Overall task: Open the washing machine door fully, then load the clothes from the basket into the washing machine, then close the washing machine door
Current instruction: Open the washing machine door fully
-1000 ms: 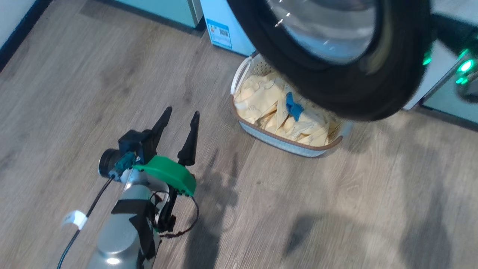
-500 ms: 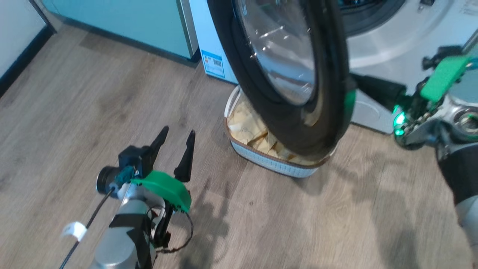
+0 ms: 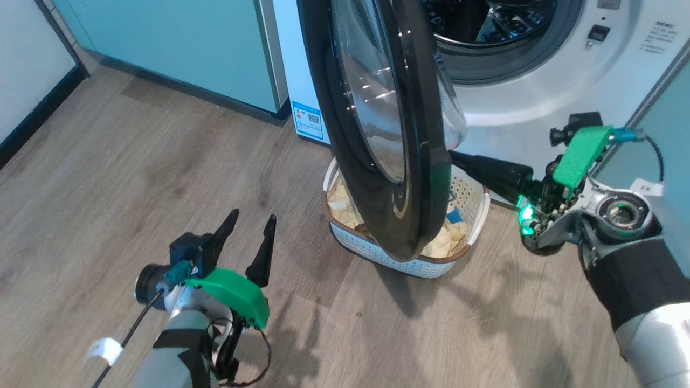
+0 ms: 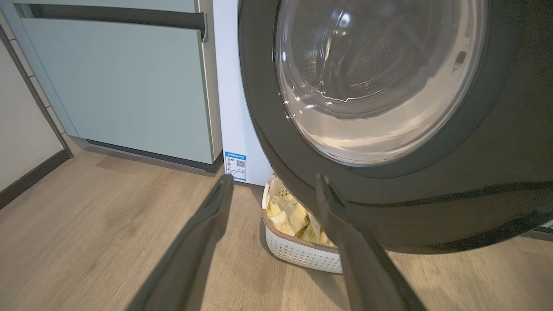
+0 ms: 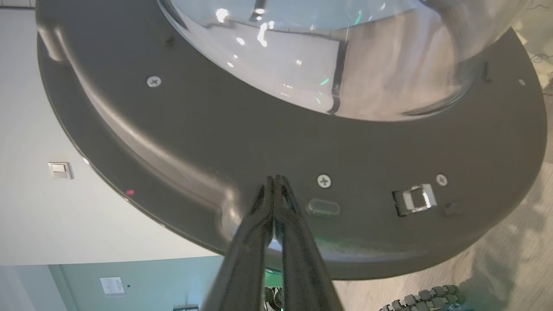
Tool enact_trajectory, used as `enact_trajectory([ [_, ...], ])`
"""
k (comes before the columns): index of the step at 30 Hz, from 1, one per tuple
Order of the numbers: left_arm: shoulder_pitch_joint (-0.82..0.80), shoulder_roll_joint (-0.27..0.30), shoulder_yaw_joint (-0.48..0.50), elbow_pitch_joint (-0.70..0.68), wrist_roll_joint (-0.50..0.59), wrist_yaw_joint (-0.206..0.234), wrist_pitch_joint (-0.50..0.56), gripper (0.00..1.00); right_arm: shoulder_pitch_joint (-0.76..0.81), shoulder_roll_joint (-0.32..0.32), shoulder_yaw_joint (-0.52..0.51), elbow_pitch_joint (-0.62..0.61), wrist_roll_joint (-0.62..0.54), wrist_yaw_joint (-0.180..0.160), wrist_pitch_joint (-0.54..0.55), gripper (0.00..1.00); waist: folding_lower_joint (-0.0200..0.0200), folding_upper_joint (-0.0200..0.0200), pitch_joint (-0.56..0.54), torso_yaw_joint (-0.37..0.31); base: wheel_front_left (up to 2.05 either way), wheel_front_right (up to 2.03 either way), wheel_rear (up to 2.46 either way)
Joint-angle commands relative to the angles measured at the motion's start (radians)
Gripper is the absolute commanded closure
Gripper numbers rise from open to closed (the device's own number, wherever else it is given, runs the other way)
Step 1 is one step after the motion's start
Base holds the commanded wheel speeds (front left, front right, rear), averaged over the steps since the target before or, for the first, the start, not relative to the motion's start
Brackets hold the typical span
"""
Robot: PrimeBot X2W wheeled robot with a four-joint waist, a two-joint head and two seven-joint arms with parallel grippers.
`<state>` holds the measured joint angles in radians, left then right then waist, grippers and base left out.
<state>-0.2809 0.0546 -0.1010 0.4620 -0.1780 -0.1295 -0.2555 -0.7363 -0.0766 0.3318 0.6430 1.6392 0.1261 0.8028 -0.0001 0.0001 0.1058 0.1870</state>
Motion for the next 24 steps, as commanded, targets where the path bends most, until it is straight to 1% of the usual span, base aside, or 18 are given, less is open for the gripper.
enact_trajectory([
  [1,-0.018,0.031,0.032,-0.026,-0.009,-0.001,-0.006,0.0,-0.001,0.024,0.021,-0.044,0.022,0.005,-0.013,1.0,0.0001,-0.0001,-0.006,-0.005,0.0,0.0,0.0],
  [5,-0.011,0.037,0.038,-0.024,-0.015,-0.001,-0.006,0.0,0.019,0.026,0.059,-0.063,0.076,0.005,-0.033,1.0,0.0001,-0.0001,-0.017,-0.012,0.0,0.0,0.0],
  [13,-0.01,0.044,0.032,-0.02,-0.023,-0.001,-0.006,0.0,0.035,0.026,0.114,-0.074,0.13,0.005,-0.082,1.0,0.0001,-0.0001,-0.028,-0.017,0.0,0.0,0.0],
  [19,-0.008,0.046,0.029,-0.018,-0.033,-0.001,-0.006,0.0,0.033,0.026,0.122,-0.069,0.142,0.005,-0.115,1.0,0.0001,-0.0001,-0.036,-0.018,0.0,0.0,0.0],
  [24,-0.007,0.046,0.03,-0.015,-0.04,-0.001,-0.006,0.0,0.038,0.026,0.101,-0.066,0.135,0.005,-0.158,1.0,0.0001,-0.0001,-0.045,-0.021,0.0,0.0,0.0],
])
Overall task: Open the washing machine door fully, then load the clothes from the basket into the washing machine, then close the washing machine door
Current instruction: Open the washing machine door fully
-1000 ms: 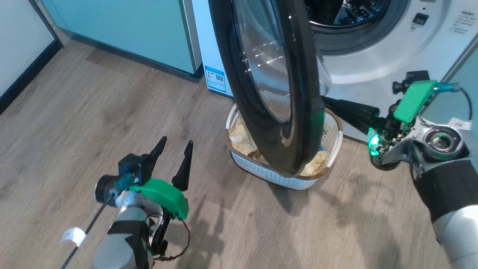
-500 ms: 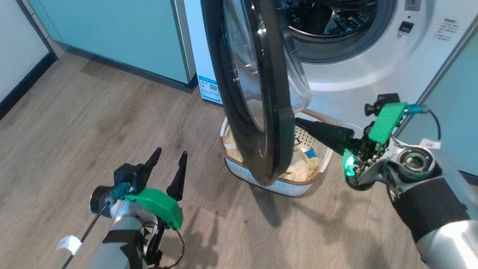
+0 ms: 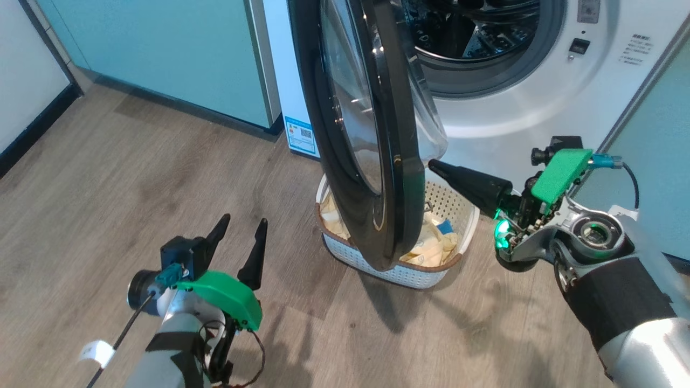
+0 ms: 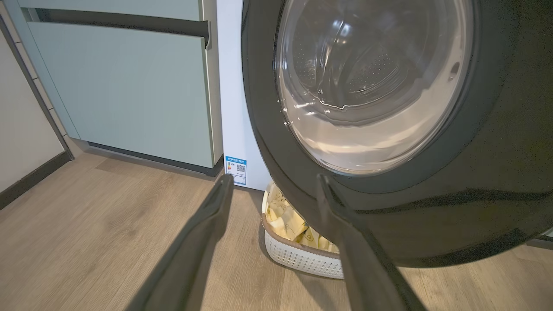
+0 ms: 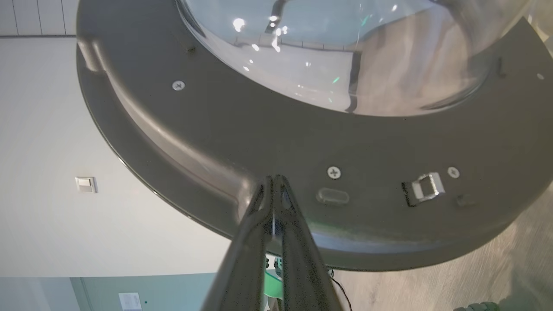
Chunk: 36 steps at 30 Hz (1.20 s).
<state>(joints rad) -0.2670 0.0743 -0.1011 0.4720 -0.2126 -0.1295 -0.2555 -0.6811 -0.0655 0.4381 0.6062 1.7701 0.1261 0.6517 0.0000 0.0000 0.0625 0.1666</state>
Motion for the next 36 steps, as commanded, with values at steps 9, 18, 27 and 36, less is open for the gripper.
enact_trajectory([
  [9,-0.024,0.044,0.036,-0.014,-0.015,-0.001,-0.006,0.0,0.037,0.015,-0.069,-0.042,-0.01,0.005,-0.038,0.0,0.0,0.0,-0.036,-0.033,0.0,0.0,0.0],
  [18,-0.038,0.09,0.049,-0.014,-0.039,-0.001,-0.006,0.0,0.124,0.006,-0.16,-0.127,-0.095,0.005,-0.104,0.0,0.0,0.0,-0.057,-0.095,0.0,0.0,0.0],
  [27,-0.044,0.136,0.087,-0.019,-0.063,-0.001,-0.006,0.0,0.254,-0.027,-0.235,-0.271,-0.206,0.005,-0.252,0.0,0.0,0.0,-0.067,-0.167,0.0,0.0,0.0],
  [36,-0.034,0.153,0.114,-0.023,-0.072,-0.001,-0.006,0.0,0.36,-0.111,-0.229,-0.375,-0.322,0.005,-0.448,0.0,0.0,0.0,-0.08,-0.22,0.0,0.0,0.0],
])
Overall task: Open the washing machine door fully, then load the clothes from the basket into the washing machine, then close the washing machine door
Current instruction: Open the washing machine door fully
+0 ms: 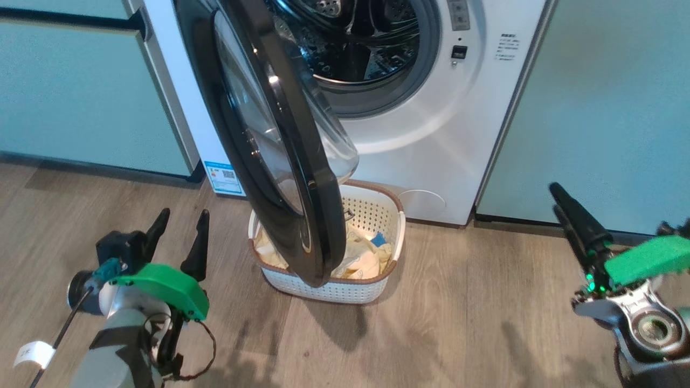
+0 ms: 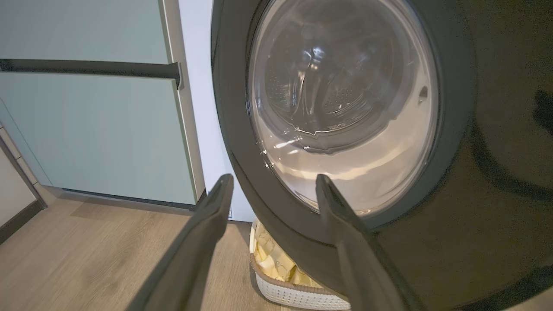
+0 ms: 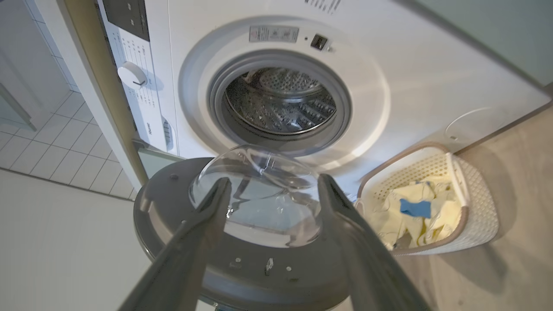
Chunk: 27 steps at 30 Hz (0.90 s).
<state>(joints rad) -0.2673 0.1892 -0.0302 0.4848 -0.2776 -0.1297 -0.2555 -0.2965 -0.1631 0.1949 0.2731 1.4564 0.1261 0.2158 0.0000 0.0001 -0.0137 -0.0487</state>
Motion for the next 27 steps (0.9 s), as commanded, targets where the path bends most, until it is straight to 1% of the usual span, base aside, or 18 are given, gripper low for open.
enact_trajectory([
  [1,-0.032,0.038,0.044,-0.035,-0.007,-0.001,-0.006,0.0,-0.014,-0.025,0.02,-0.05,-0.021,0.005,-0.04,0.0,0.0,-0.0001,-0.006,-0.008,0.0,0.0,0.0],
  [4,-0.03,0.038,0.045,-0.035,-0.009,-0.001,-0.006,0.0,0.017,-0.067,0.051,-0.069,-0.069,0.005,-0.134,0.0,0.0,-0.0001,-0.012,-0.013,0.0,0.0,0.0],
  [8,-0.027,0.04,0.048,-0.035,-0.014,-0.001,-0.006,0.0,0.053,-0.125,0.099,-0.078,-0.125,0.005,-0.286,0.0,0.0,-0.0001,-0.017,-0.017,0.0,0.0,0.0],
  [11,-0.026,0.044,0.048,-0.035,-0.017,-0.001,-0.006,0.0,0.074,-0.164,0.136,-0.066,-0.16,0.005,-0.404,0.0,0.0,-0.0001,-0.02,-0.019,0.0,0.0,0.0],
  [13,-0.025,0.048,0.05,-0.034,-0.02,-0.001,-0.006,0.0,0.081,-0.19,0.154,-0.05,-0.191,0.005,-0.451,0.0,0.0,-0.0001,-0.022,-0.02,0.0,0.0,0.0],
  [16,-0.023,0.053,0.056,-0.032,-0.023,-0.001,-0.006,0.0,0.092,-0.21,0.156,-0.027,-0.254,0.005,-0.475,0.0,0.0,-0.0001,-0.025,-0.022,0.0,0.0,0.0],
  [19,-0.022,0.056,0.061,-0.029,-0.027,-0.001,-0.006,0.0,0.111,-0.187,0.071,-0.033,-0.329,0.005,-0.477,0.0,0.0,-0.0001,-0.027,-0.024,0.0,0.0,0.0],
  [22,-0.023,0.058,0.062,-0.026,-0.029,-0.001,-0.006,0.0,0.144,-0.168,0.014,-0.044,-0.42,0.005,-0.477,0.0,0.0,-0.0001,-0.028,-0.022,0.0,0.0,0.0],
  [27,-0.023,0.06,0.065,-0.027,-0.03,-0.001,-0.006,0.0,0.182,-0.154,-0.055,-0.07,-0.609,0.005,-0.477,0.0,0.0,-0.0001,-0.026,-0.018,0.0,0.0,0.0],
])
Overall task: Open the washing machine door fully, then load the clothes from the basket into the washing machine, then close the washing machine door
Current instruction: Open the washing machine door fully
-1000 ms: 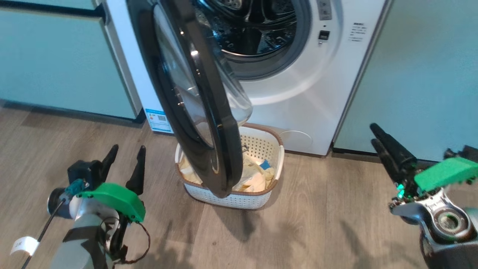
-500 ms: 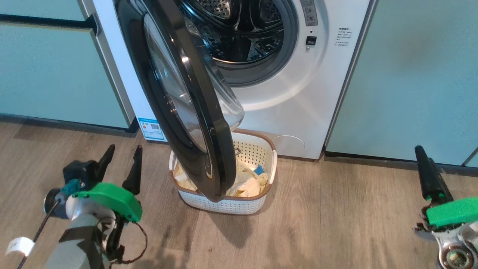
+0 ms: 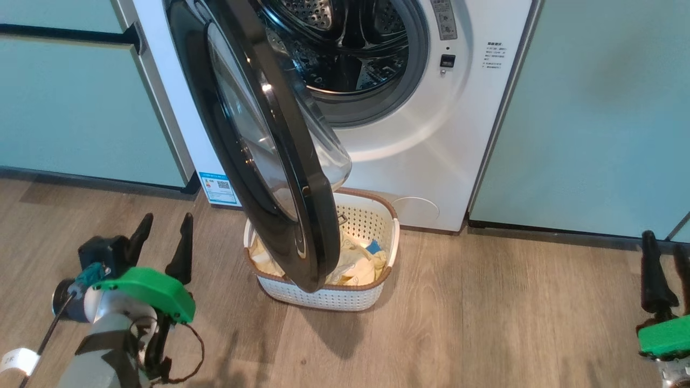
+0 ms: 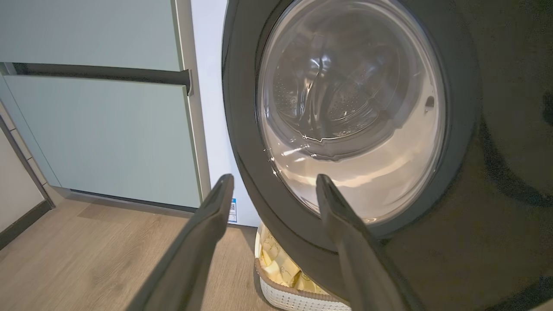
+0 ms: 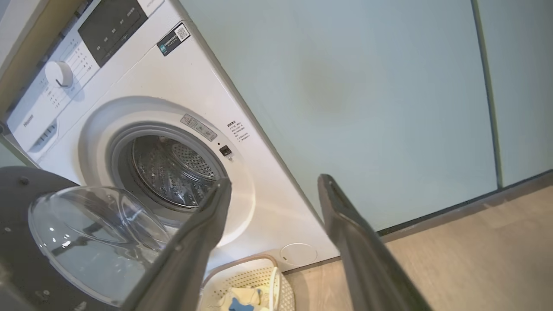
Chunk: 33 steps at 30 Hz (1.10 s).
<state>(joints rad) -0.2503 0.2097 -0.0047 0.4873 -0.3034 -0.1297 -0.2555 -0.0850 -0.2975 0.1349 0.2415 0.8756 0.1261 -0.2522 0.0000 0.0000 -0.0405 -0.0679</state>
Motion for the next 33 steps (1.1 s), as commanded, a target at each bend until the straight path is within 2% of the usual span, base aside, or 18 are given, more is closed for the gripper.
enact_trajectory([
  [1,-0.041,0.039,0.04,-0.029,-0.004,-0.001,-0.006,0.0,-0.024,-0.016,-0.003,-0.043,-0.068,0.005,-0.009,0.0,0.0,0.0,0.002,0.001,0.0,0.0,0.0],
  [6,-0.043,0.038,0.04,-0.028,-0.003,-0.001,-0.006,0.0,0.004,0.006,-0.021,-0.05,-0.226,0.005,-0.009,0.0,0.0,0.0,0.008,0.006,0.0,0.0,0.0],
  [14,-0.047,0.027,0.038,-0.027,0.006,-0.001,-0.006,0.0,0.052,0.034,-0.048,-0.042,-0.332,0.005,-0.009,0.0,0.0,0.0,0.01,0.019,0.0,0.0,0.0],
  [33,-0.047,0.028,0.027,-0.014,0.008,-0.001,-0.006,0.0,0.094,0.061,-0.075,-0.044,-0.405,0.005,-0.009,0.0,0.0,0.0,0.007,0.014,0.0,0.0,0.0],
])
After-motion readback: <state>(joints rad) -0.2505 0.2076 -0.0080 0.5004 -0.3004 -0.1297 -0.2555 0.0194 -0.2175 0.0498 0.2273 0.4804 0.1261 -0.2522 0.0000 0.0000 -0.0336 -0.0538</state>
